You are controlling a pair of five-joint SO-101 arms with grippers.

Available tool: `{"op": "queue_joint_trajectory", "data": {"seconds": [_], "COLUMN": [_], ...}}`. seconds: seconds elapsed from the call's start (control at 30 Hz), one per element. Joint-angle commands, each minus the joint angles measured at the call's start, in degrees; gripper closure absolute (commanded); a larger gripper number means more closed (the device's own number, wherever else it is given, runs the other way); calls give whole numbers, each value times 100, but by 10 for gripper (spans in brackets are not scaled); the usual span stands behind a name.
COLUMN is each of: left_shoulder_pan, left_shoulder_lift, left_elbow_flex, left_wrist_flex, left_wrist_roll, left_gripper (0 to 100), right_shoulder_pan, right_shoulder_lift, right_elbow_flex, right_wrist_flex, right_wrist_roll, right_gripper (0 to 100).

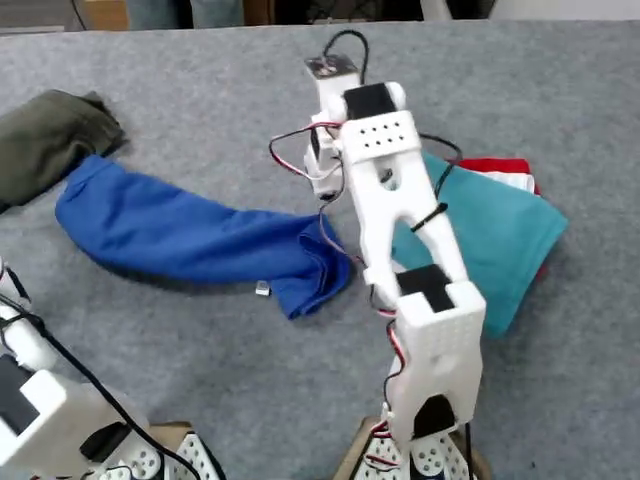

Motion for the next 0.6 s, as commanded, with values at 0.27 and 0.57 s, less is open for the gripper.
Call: {"op": "queue_joint_trajectory", "data": {"seconds": [0.27, 0.57], "left_shoulder_pan": [-866, -1525], "left_shoulder_lift": [-26, -26], "left_elbow_flex": [40, -13], "left_wrist_flex": [-273, -308], "left_wrist_roll": [1037, 993], "left_gripper": [970, 970], "right_shoulder_pan": [-2699, -3701], "right_shoulder_lift": [840, 3231], "right_elbow_flex": [-1059, -2492], "right_wrist_flex": [-923, -1609], "right_wrist_roll": [492, 492], "right_gripper": [721, 736]}}
